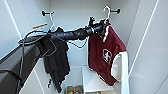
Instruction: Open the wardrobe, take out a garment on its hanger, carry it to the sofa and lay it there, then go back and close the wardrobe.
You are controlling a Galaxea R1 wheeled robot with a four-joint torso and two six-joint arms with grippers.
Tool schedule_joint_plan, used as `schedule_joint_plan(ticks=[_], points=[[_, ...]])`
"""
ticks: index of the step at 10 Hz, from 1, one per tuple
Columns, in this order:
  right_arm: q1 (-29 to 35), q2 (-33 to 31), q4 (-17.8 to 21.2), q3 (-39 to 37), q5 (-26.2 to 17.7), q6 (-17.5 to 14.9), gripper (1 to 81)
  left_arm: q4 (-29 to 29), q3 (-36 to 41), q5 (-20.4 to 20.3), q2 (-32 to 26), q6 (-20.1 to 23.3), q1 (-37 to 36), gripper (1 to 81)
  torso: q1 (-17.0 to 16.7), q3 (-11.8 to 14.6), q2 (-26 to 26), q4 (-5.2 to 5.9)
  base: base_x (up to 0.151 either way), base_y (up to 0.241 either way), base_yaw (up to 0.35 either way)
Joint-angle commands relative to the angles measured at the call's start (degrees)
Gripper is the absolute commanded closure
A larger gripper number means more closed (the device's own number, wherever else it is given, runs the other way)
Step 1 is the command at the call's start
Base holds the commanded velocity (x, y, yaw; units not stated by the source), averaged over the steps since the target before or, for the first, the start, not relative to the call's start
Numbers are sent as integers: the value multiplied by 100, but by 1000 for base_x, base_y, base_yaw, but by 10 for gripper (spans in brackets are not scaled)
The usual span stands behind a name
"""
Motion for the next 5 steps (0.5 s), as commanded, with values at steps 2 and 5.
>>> schedule_joint_plan(ticks=[2,5], points=[[212,2,-15,58,-275,6,10,134,56,-426,-6,258,-1221,811,2,-2,2,24,-86,0,0],[195,2,-15,58,-266,6,10,134,144,-443,64,267,-1177,811,0,-2,2,22,-94,0,0]])
